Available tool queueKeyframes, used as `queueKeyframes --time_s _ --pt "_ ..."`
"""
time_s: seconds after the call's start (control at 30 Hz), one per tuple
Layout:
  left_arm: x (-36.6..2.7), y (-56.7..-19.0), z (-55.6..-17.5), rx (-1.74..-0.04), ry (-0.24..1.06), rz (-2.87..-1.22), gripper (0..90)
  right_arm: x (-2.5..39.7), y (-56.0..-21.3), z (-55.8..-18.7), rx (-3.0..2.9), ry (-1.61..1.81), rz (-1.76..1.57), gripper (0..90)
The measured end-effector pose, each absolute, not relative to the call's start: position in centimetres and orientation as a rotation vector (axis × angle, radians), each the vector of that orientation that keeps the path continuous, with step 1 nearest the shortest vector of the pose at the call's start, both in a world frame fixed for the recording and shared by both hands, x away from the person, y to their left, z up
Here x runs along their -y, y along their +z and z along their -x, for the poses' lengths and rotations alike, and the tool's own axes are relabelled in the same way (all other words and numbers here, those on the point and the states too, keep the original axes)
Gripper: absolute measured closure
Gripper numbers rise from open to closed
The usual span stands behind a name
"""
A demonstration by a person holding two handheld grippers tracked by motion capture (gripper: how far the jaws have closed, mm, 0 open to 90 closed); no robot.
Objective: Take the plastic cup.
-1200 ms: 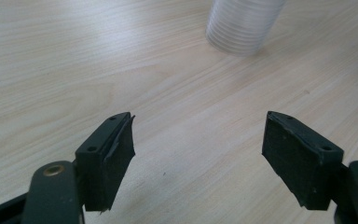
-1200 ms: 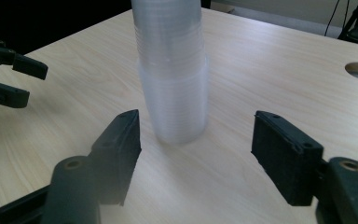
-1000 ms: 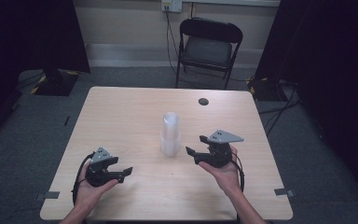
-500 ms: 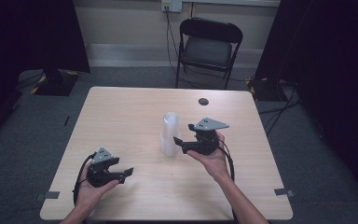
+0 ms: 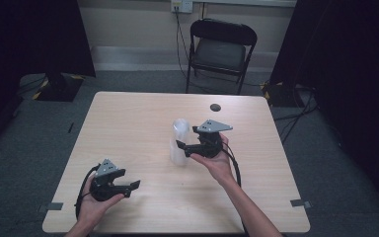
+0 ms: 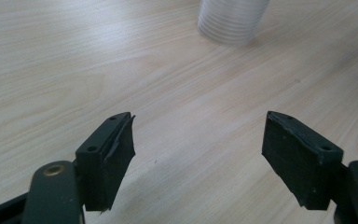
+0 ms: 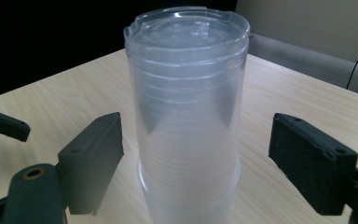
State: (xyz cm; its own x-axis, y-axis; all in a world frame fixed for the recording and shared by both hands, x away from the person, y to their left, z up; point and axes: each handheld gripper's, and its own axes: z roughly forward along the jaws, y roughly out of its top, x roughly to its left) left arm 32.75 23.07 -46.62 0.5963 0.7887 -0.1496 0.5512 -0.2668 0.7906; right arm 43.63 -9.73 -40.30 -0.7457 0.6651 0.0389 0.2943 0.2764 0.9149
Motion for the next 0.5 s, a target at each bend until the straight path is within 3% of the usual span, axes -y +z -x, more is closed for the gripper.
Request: queueKeyframes --time_s 0.5 --pt "-23.9 -46.8 -32.0 -1.103 0.356 -1.945 25.0 6.8 -42.8 -44.5 -2.201 1.431 -0.862 19.6"
